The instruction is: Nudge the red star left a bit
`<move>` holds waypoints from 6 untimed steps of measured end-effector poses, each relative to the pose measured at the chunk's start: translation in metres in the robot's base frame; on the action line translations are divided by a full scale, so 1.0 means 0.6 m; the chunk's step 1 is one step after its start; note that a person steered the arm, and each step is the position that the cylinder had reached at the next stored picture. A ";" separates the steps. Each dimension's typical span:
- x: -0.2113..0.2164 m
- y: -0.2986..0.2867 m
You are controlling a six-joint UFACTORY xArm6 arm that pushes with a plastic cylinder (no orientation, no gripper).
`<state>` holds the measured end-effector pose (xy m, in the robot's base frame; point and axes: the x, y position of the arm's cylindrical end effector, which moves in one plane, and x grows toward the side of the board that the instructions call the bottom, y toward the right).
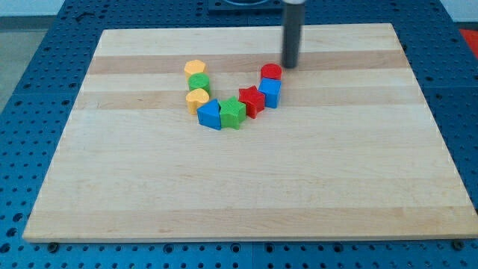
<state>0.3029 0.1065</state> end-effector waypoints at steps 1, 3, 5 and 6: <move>0.051 0.101; 0.261 0.159; 0.236 0.009; 0.217 -0.104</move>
